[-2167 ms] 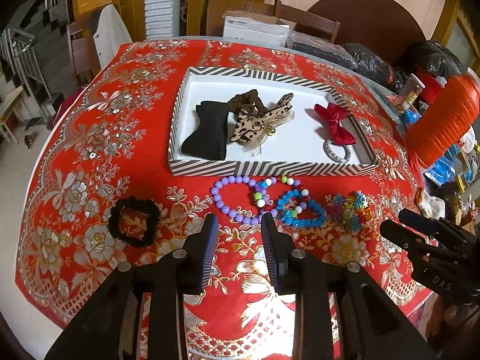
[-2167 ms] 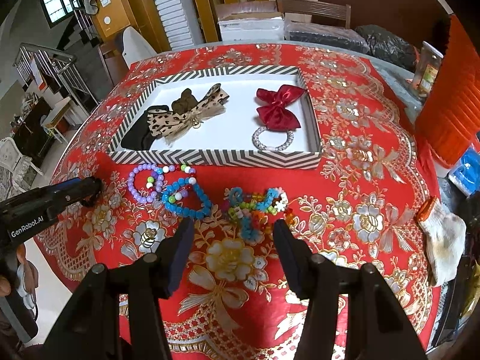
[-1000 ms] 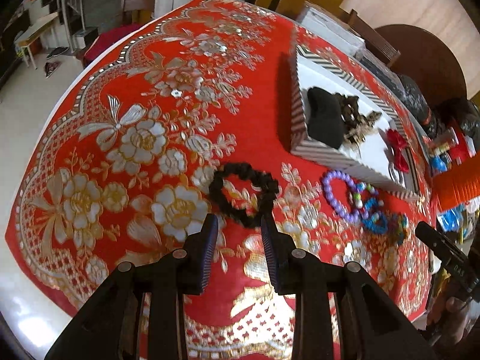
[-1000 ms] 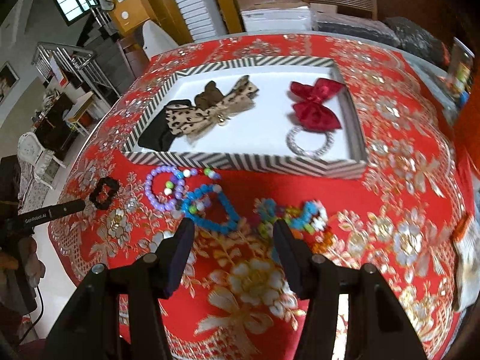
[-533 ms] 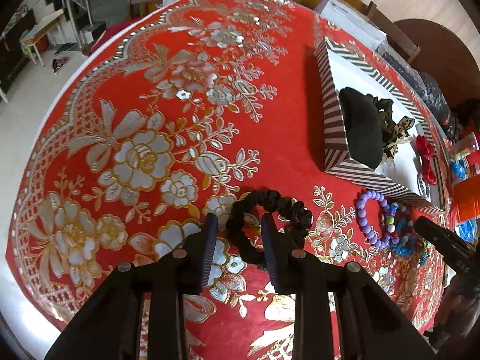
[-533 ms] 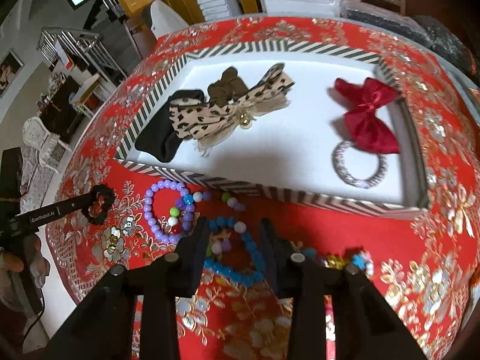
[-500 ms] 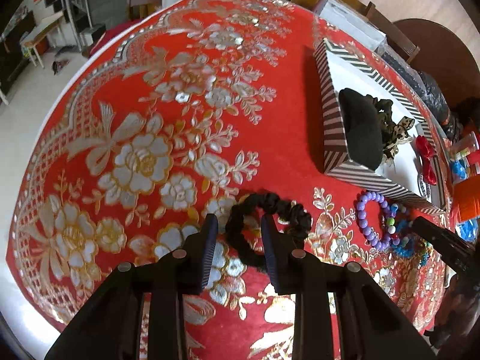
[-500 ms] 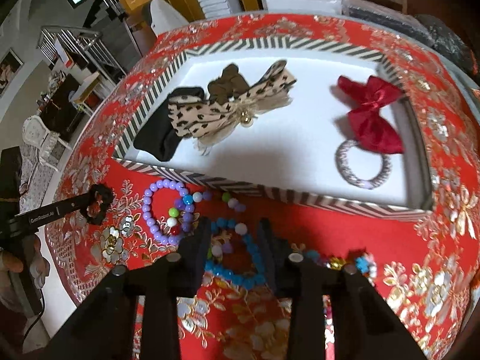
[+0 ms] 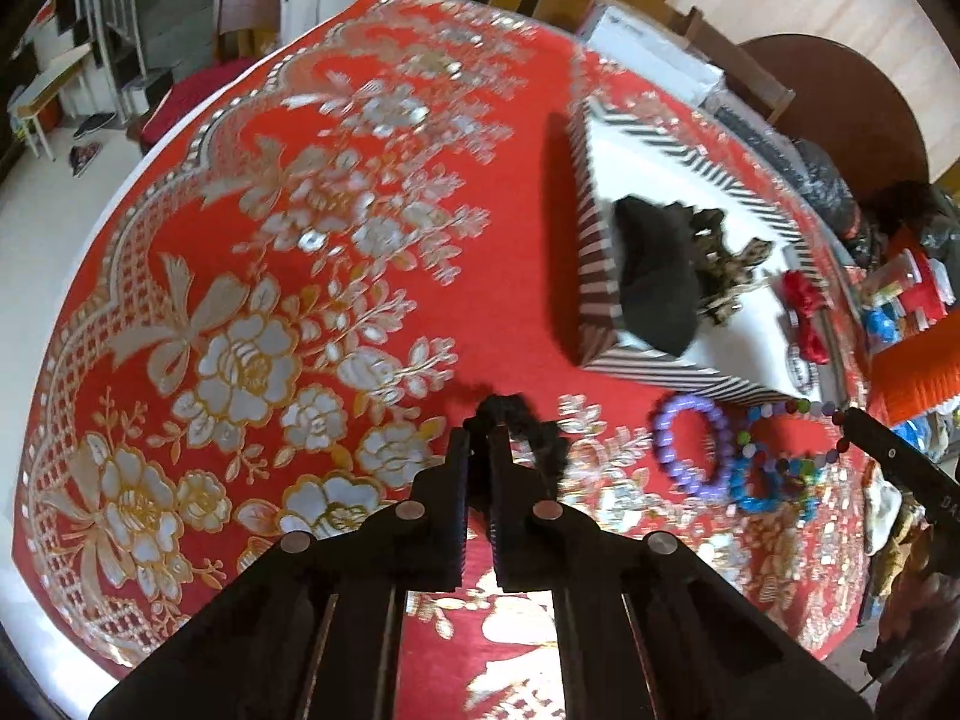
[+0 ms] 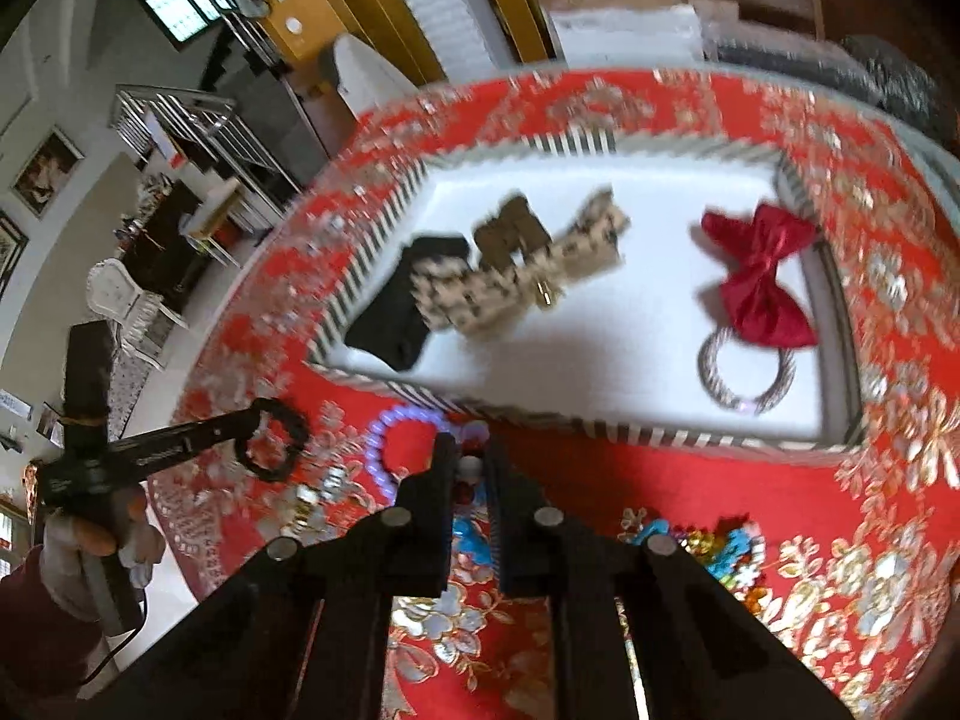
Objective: Organize jewelry
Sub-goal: 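Carry the black bracelet over the tray with the left gripper while the right carries the multicolour bracelet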
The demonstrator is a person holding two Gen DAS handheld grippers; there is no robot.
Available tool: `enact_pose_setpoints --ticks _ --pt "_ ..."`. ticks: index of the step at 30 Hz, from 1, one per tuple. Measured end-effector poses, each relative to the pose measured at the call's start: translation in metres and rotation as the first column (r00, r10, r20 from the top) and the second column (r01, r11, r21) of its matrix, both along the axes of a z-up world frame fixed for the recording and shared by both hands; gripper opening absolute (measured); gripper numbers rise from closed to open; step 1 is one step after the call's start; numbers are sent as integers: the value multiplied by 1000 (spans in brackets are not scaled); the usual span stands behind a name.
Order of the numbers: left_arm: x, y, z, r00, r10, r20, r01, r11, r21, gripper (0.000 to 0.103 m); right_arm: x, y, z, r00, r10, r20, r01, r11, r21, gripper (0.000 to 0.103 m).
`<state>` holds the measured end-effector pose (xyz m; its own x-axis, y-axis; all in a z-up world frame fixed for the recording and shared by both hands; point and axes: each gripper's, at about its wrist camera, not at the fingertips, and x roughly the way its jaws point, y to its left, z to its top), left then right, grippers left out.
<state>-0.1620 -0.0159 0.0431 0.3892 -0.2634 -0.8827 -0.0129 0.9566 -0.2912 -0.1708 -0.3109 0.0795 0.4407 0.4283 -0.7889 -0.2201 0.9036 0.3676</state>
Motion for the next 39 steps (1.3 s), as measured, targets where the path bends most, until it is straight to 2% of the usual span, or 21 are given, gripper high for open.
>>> enact_pose_setpoints --ticks 7,13,21,28,39 --pt "-1 -20 33 997 -47 61 49 999 -24 0 -11 -15 32 998 -15 68 15 1000 0 10" --pt "4 -41 53 990 -96 101 99 995 -22 0 -18 -30 46 994 -42 97 43 999 -8 10" --pt "12 -65 68 980 -144 135 145 989 4 0 -20 -43 54 991 -66 118 70 997 -27 10" --pt "34 -80 79 972 -169 165 165 985 39 0 -10 -47 58 988 -82 129 87 996 -31 10" --pt "75 -96 74 967 -198 160 188 979 75 0 16 -42 49 991 -91 100 96 994 -45 10"
